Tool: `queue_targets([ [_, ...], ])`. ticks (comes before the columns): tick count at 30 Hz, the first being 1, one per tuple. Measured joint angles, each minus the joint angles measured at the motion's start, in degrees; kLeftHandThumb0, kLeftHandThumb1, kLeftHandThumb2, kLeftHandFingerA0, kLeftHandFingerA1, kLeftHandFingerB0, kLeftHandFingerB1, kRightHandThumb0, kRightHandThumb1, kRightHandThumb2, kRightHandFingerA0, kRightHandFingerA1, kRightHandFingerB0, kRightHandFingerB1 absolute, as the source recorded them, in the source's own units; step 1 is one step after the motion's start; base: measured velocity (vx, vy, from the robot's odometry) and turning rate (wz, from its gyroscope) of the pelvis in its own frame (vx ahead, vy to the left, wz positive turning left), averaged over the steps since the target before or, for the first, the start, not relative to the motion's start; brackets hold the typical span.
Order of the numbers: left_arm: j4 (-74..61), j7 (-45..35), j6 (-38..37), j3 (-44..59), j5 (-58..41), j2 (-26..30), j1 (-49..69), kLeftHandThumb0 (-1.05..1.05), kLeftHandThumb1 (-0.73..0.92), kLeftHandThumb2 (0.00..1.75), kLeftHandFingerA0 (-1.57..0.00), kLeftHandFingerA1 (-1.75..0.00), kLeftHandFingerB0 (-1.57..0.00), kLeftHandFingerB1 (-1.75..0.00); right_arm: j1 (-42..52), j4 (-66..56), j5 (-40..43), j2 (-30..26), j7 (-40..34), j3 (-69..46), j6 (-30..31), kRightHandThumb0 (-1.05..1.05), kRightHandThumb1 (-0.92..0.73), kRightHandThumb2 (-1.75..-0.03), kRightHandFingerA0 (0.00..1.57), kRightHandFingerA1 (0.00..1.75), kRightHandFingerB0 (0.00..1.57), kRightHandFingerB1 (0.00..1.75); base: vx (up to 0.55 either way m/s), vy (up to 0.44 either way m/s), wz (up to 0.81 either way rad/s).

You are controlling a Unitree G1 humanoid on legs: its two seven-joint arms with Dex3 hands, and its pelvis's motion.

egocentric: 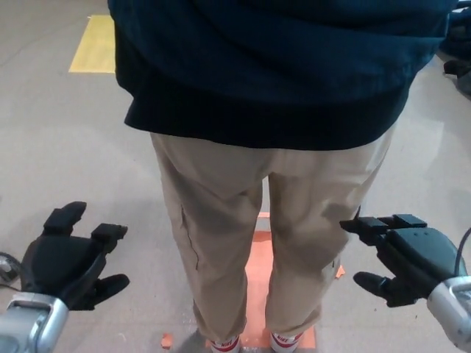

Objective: A person hands a coat to the robot and the robot grabs it with both hands and holds it while the person wears the coat.

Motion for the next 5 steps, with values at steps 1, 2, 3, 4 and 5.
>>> queue_targets([
  [1,1.44,-0.57,-0.06,-0.29,-0.3,-0.12,-1.09,-0.77,0.92,0.77,-0.26,-0.32,-0.27,-0.31,-0.81,0.91,-0.02,0.05,1.05,0.37,0.75,-0.69,-0.85,-0.66,0.2,0.28,0.26,0.3,0.0,0.0,0.0],
  [2,2.84,-1.08,-0.17,-0.55,-0.6,-0.24,-2.1,-0.77,0.92,0.77,-0.26,-0.32,-0.27,-0.31,-1.67,1.87,-0.04,0.09,2.04,0.78,1.41,-0.69,-0.85,-0.66,0.2,0.28,0.26,0.3,0.0,0.0,0.0],
  [3,3.77,-1.44,-0.24,-0.75,-0.88,-0.38,-2.78,-0.77,0.92,0.76,-0.26,-0.32,-0.26,-0.31,-2.25,2.61,-0.06,0.09,2.67,1.1,1.83,-0.7,-0.86,-0.66,0.2,0.28,0.26,0.3,0.0,0.0,0.0],
  [4,5.04,-1.83,-0.31,-1.04,-1.43,-0.56,-3.55,-0.77,0.92,0.76,-0.26,-0.32,-0.26,-0.31,-2.87,3.47,-0.07,0.1,3.47,1.57,2.32,-0.7,-0.86,-0.66,0.2,0.28,0.26,0.3,0.0,0.0,0.0],
  [5,5.42,-1.95,-0.33,-1.16,-1.63,-0.63,-3.77,-0.77,0.92,0.76,-0.26,-0.32,-0.26,-0.31,-3.09,3.78,-0.07,0.1,3.75,1.75,2.49,-0.7,-0.86,-0.66,0.2,0.28,0.26,0.3,0.0,0.0,0.0],
])
